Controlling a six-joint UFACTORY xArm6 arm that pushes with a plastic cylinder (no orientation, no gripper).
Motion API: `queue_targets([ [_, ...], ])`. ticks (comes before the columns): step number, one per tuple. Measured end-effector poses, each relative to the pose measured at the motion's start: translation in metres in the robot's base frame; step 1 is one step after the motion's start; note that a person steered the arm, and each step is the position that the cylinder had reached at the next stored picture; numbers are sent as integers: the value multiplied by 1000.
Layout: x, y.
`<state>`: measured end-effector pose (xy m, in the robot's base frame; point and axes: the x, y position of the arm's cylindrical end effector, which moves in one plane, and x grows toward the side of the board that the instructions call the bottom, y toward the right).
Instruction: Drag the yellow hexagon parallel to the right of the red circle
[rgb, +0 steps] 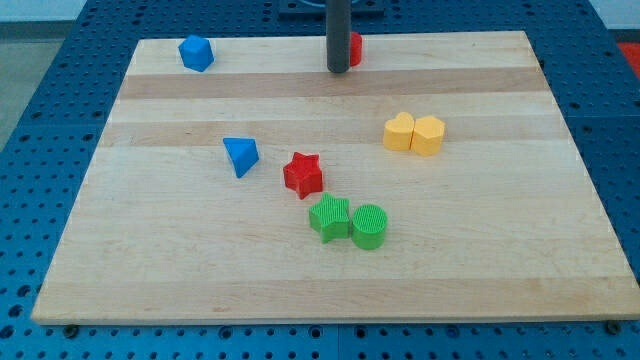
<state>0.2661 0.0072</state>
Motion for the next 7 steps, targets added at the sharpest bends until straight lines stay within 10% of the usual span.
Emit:
queue_targets([
  [7, 159, 36],
])
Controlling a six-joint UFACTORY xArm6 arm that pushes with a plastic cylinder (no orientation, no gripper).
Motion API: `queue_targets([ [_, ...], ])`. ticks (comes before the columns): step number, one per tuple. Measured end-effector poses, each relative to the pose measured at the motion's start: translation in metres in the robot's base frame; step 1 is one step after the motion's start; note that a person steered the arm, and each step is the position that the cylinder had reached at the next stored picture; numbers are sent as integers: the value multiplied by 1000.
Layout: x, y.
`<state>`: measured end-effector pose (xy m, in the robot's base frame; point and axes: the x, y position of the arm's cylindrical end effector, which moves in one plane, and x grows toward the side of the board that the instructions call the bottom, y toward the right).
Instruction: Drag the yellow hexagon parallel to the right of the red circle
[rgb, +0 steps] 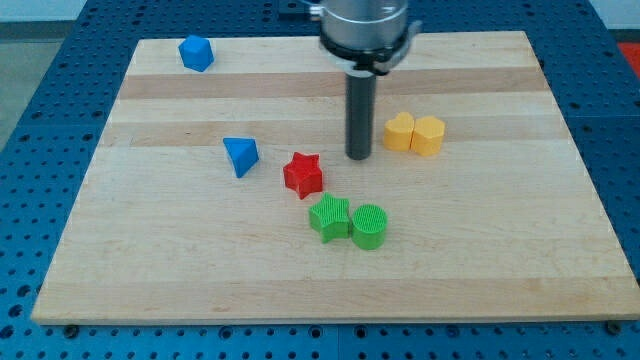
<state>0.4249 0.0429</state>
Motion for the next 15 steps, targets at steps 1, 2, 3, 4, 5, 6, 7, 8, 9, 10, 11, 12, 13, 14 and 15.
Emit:
queue_targets([
  [1, 4, 35],
  [2, 8, 71],
  [3, 9, 92],
  [4, 8, 101],
  [5, 6, 102],
  [6, 6, 98],
  [7, 2, 94],
  [8, -12, 94],
  [9, -30, 91],
  [10, -32, 71],
  [11, -32, 44],
  [12, -32, 34],
  [13, -33, 51],
  [14, -46, 74],
  [15, -69, 78],
])
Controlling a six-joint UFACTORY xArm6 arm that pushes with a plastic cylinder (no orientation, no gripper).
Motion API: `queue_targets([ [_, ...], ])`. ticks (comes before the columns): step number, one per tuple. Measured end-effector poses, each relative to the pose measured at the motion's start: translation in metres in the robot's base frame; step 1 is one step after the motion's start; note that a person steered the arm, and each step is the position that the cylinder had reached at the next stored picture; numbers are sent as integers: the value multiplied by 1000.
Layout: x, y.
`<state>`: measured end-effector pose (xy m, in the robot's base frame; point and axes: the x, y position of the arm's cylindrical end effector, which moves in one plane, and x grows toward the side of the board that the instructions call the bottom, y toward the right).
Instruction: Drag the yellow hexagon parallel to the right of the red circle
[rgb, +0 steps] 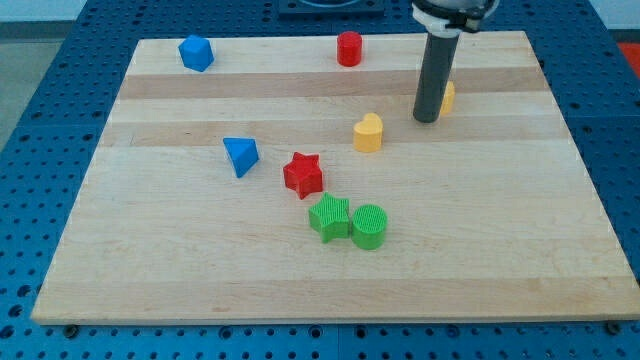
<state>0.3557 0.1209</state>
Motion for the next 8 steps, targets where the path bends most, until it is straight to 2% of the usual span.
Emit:
queue_targets([
  [2, -28, 1],
  [6, -25, 53],
  [8, -42, 59],
])
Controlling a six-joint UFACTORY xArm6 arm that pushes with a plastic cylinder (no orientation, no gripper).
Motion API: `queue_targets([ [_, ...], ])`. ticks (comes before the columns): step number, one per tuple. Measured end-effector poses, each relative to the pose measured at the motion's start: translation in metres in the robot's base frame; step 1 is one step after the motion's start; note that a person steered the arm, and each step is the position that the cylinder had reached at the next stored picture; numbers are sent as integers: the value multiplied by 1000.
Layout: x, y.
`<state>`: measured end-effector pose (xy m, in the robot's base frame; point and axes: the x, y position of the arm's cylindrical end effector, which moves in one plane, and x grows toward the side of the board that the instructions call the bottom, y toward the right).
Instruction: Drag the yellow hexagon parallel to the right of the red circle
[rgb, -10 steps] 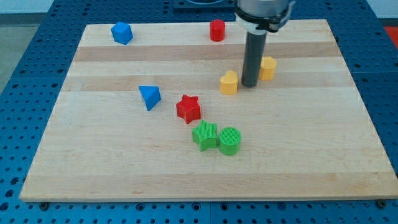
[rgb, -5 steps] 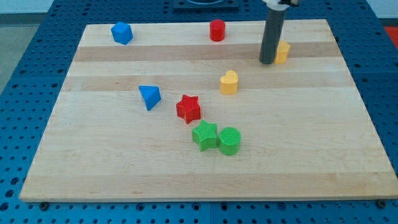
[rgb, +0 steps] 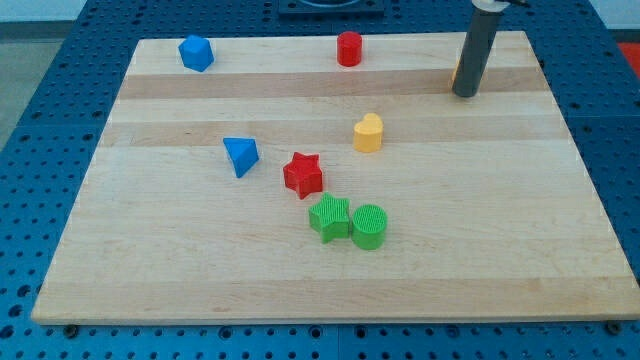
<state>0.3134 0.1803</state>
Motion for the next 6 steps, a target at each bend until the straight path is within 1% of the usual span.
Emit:
queue_targets([
  [2, -25, 17],
  [4, -45, 21],
  [6, -49, 21],
])
